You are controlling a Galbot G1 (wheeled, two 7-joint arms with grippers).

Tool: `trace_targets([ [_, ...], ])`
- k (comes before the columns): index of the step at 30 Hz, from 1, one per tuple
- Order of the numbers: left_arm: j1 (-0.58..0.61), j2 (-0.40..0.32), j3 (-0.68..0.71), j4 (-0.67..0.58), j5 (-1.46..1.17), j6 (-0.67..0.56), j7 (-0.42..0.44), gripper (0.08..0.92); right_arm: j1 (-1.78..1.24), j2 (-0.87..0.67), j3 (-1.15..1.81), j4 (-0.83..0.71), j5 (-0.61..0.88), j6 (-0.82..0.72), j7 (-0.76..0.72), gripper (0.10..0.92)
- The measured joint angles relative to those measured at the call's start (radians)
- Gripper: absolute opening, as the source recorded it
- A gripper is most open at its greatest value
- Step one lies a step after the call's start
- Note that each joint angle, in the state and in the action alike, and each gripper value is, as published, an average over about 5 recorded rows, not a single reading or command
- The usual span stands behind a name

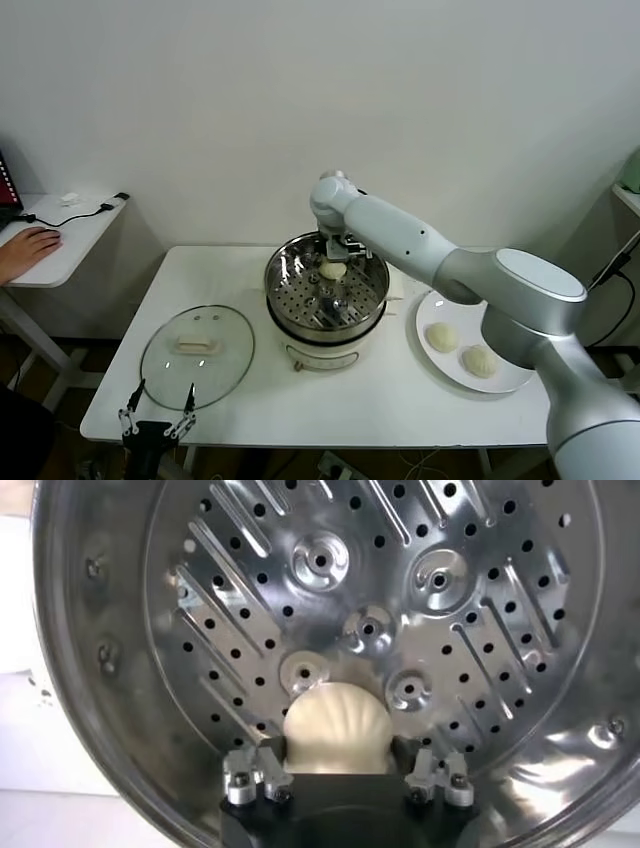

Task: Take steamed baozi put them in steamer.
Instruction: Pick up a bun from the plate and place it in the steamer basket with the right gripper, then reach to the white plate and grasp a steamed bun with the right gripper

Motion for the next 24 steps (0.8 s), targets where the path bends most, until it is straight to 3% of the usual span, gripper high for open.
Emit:
trace_targets([
  [9,0.011,-0.004,0.002,-0.013,0.005,-0.002,-0.002,0.823,0.051,-0.054,0.019,0.065,0.085,0.003,-0.036,0.823],
  [15,0.021,-0.005,0.006,-0.026,0.005,-0.003,-0.001,0.823,0.129,-0.168,-0.027,0.169,0.258,-0.021,-0.044,0.823],
  [19,0.028,-0.004,0.008,-0.036,0.005,-0.003,0.000,0.823,0.209,-0.290,-0.117,0.258,0.443,-0.124,0.007,0.823],
  [24,0.028,-0.004,0.011,-0.044,0.004,-0.003,0.001,0.823,0.288,-0.460,-0.219,0.368,0.676,-0.358,0.076,0.823],
])
